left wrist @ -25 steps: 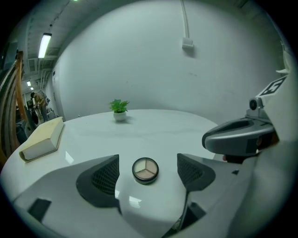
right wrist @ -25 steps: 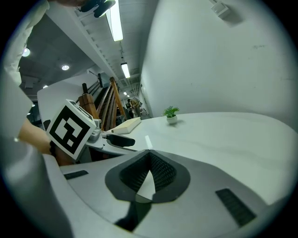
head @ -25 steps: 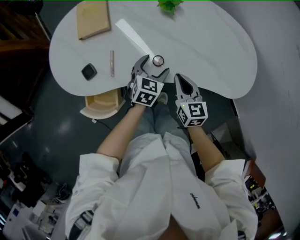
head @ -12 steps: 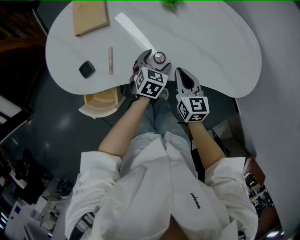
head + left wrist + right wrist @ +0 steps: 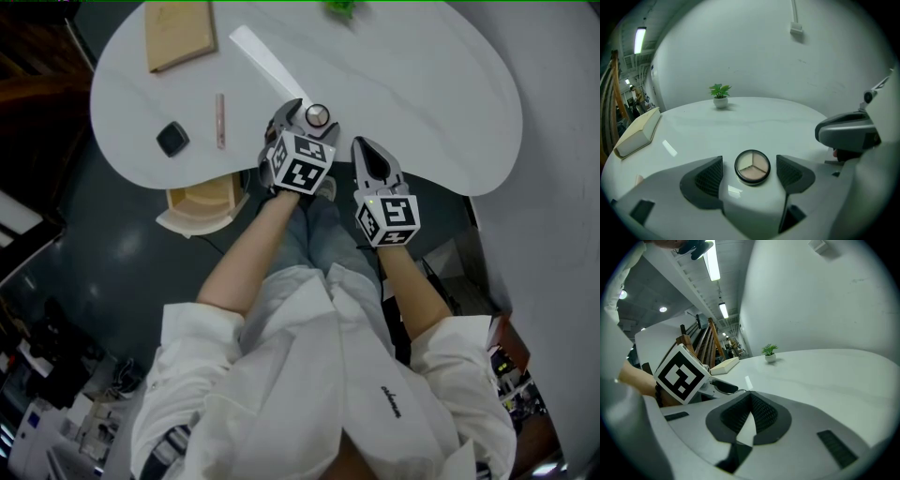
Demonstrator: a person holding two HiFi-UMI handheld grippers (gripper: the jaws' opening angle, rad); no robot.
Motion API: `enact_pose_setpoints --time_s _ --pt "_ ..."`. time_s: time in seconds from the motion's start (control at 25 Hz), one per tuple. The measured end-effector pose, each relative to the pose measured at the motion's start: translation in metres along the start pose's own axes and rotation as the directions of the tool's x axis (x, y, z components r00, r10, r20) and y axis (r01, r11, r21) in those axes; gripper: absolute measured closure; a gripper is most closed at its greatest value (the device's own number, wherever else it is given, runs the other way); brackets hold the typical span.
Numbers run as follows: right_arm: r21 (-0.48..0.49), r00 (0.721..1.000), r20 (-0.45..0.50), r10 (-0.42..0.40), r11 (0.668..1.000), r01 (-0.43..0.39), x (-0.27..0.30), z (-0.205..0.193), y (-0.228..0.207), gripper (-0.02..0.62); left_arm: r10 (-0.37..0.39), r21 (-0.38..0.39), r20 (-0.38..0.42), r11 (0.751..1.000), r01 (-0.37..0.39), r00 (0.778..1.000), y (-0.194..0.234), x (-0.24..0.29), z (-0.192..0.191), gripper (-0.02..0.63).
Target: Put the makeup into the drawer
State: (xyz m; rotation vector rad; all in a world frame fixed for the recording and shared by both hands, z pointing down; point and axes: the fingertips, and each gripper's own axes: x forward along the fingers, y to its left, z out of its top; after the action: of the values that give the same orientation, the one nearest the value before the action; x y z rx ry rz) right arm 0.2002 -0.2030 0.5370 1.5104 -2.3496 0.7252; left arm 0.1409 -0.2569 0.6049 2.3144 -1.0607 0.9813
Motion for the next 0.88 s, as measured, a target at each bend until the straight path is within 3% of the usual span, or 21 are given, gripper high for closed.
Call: enact_pose_setpoints --time_s 0.12,0.28,0.48,0.64,0.88 --pt "-0.006 1.0 0.001 0.005 1.0 -0.005 -0.002 0.0 0.002 0.578 -0.002 0.009 0.003 1.0 0.002 1.0 -0.001 -0.001 0.001 0.266" --pt "-0.012 1.0 0.001 0.008 1.0 -0.008 -0.005 0.002 0.004 0.578 -0.006 0.013 0.006 1.0 0.006 1.0 -0.003 -0.003 0.002 0.36" --pt "-0.026 1.0 0.003 0.024 0.999 -0.024 -0.005 0.003 0.011 0.578 -0.007 0.039 0.025 0.999 0.006 1.0 -0.001 -0.007 0.001 0.367" --pt "-0.038 0.999 0.002 0.053 0.998 -0.053 -0.007 0.005 0.025 0.578 -0.011 0.017 0.081 1.0 0.01 0.997 0.002 -0.031 0.006 0.367" --pt "-0.085 0.985 -0.042 0.167 0.982 -0.17 -0.004 -0.002 0.078 0.578 -0.016 -0.026 0.147 0.999 0.02 0.989 0.014 -0.089 -0.002 0.368"
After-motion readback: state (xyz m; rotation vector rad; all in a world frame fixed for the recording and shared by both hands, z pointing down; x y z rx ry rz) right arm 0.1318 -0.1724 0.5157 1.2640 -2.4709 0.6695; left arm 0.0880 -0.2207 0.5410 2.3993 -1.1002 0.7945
